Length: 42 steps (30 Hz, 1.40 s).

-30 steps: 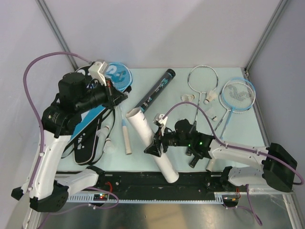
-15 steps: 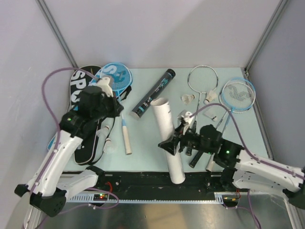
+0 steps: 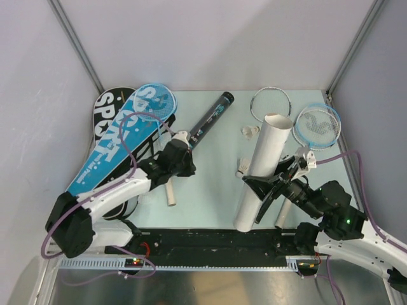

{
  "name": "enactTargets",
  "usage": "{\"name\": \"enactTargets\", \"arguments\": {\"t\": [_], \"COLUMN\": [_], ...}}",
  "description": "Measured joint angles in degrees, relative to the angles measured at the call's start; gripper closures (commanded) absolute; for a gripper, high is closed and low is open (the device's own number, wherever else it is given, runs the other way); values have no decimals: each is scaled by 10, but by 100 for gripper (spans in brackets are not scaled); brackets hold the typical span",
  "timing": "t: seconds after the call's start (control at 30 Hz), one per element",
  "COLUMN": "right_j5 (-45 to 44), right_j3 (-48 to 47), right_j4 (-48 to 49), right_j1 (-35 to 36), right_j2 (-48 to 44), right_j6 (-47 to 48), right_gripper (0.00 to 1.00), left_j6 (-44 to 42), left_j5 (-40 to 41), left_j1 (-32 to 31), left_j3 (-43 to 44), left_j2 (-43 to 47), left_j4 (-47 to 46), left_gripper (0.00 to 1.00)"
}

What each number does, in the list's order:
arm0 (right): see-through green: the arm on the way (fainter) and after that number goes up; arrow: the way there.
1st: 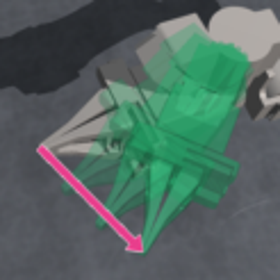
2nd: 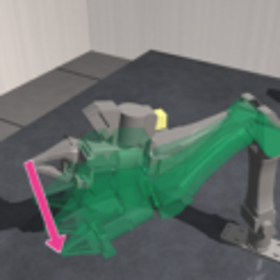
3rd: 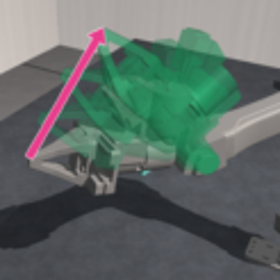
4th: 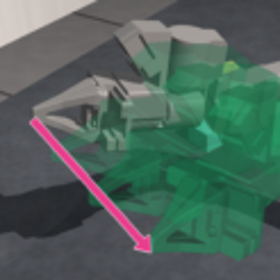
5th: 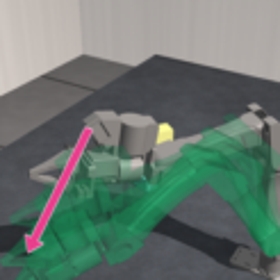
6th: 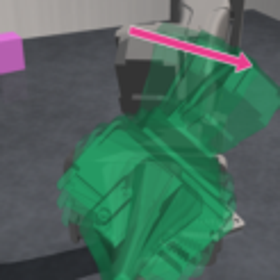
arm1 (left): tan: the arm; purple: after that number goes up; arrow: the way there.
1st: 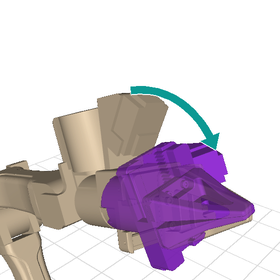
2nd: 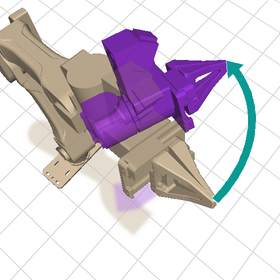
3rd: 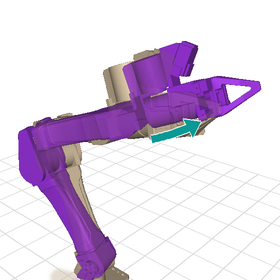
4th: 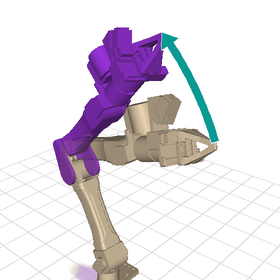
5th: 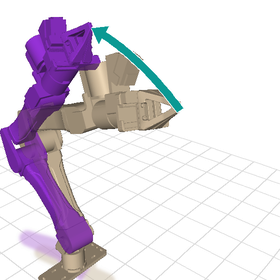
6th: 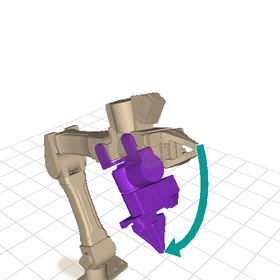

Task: Pack up the badminton gear
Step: Place the lid at the center of the board.

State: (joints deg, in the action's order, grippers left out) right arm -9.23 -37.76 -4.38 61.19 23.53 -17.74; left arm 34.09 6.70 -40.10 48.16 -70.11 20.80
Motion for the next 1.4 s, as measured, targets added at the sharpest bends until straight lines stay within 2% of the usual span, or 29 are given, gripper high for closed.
{"name": "enactTargets", "arguments": {"t": [0.13, 0.2, 0.4, 0.53, 0.7, 0.73, 0.8, 0.93, 1.17, 1.27, 1.4], "right_j5": [-13, -19, -39, -50, -70, -72, -77, -82, -83, -84, -84], "right_j3": [0, 0, 0, 0, 0, 0, 0, 0, 2, 3, 4], "right_j4": [-25, -33, -54, -65, -79, -82, -87, -90, -90, -89, -88], "right_j1": [0, 0, 0, 0, 0, 0, 0, 0, 0, 0, 0], "right_j2": [-2, -2, 18, 27, 30, 31, 33, 40, 57, 64, 68], "right_j6": [13, 21, 40, 43, 43, 43, 41, 32, 23, 23, 23], "right_gripper": [62, 62, 62, 60, 59, 59, 58, 58, 58, 58, 57], "left_j6": [24, 35, 59, 69, 67, 66, 64, 76, 151, 176, 204], "left_j5": [18, 20, 21, 23, 47, 55, 86, 139, 168, 175, 175], "left_j1": [-21, -24, -31, -33, -33, -33, -32, -7, 152, 190, 230], "left_j3": [-32, -40, -50, -57, -61, -61, -61, -61, -117, -151, -183], "left_j2": [-45, -67, -107, -102, -46, -30, 13, 108, 291, 336, 349], "left_j4": [-64, -84, -116, -122, -115, -111, -96, -63, -31, -8, 28], "left_gripper": [97, 91, 62, 47, 24, 12, 3, 1, 0, 0, 0]}}
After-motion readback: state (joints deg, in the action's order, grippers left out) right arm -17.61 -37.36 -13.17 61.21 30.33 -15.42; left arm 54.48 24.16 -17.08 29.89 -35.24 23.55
